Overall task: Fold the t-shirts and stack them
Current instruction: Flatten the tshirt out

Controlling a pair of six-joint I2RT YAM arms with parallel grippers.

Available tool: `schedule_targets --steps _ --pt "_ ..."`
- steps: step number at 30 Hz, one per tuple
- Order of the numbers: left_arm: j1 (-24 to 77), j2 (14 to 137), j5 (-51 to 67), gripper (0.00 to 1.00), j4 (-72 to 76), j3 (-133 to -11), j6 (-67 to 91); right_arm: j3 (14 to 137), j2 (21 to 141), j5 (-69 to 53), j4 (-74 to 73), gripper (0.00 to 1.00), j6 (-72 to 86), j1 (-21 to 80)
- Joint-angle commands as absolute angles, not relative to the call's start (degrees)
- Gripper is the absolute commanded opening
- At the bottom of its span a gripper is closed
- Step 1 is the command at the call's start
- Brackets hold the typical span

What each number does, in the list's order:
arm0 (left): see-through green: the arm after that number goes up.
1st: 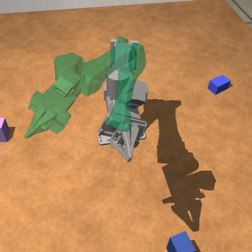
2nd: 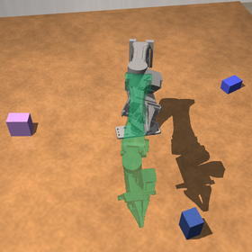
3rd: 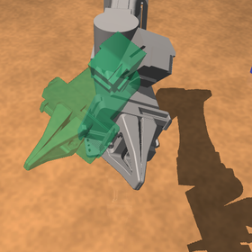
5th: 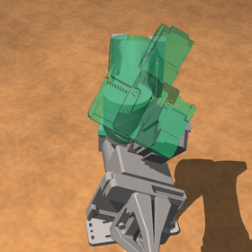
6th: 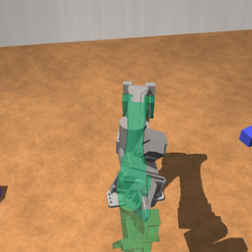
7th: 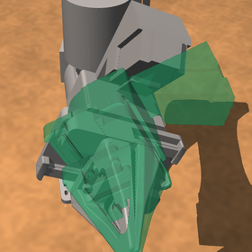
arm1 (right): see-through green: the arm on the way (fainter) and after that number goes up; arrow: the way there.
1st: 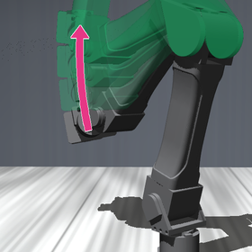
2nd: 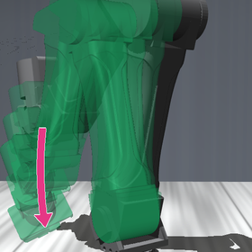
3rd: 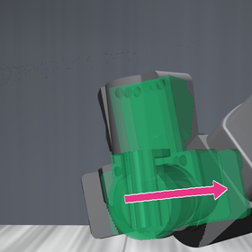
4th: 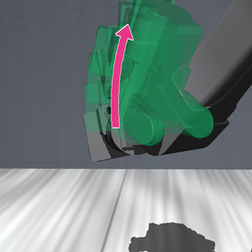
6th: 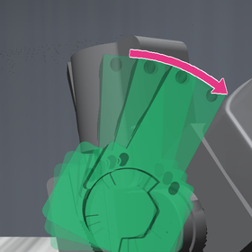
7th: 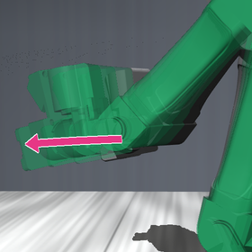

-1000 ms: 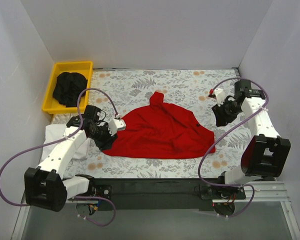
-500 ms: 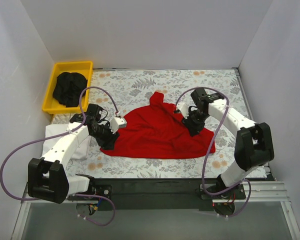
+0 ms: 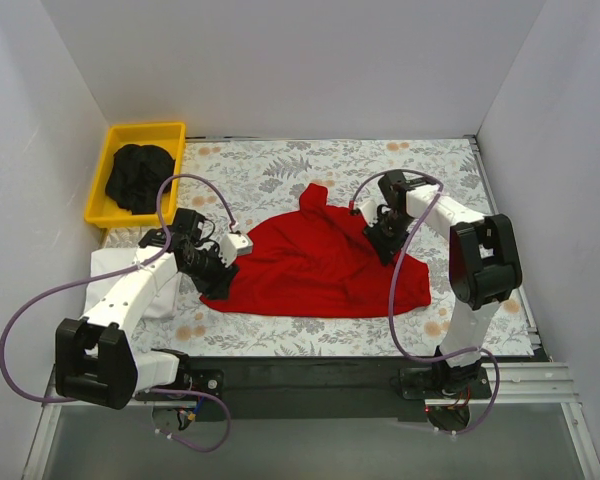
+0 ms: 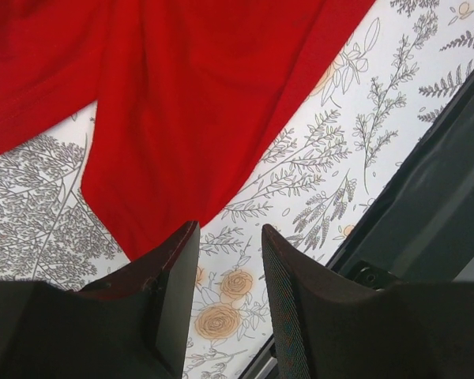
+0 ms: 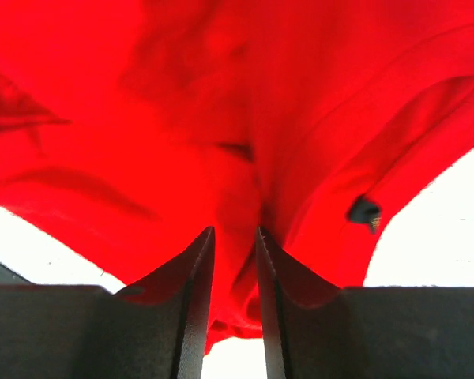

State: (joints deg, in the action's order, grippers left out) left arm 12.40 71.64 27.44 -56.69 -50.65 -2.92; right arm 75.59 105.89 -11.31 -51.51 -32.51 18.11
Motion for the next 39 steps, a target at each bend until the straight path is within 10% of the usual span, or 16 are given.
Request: schedule_targets --steps 1,18,25,39 --pt "12.39 69.26 27.07 0.36 -55.81 -49.22 -3.34 79.01 106.7 -10.81 -51.15 0.36 -31.03 17.58" --pt "12.48 70.05 26.1 0.39 -55.46 -48.87 -2.55 78.05 110.13 -13.35 -51.5 0.39 -30.59 17.58" --pt "11.87 70.4 24.79 0.39 -55.02 -49.22 -1.23 77.96 105.22 -15.82 -53.87 0.01 -31.2 17.14" --pt "9.32 72.25 29.88 0.31 -60.19 -49.31 -13.14 66.89 82.09 -16.7 -64.86 0.01 -43.59 6.95"
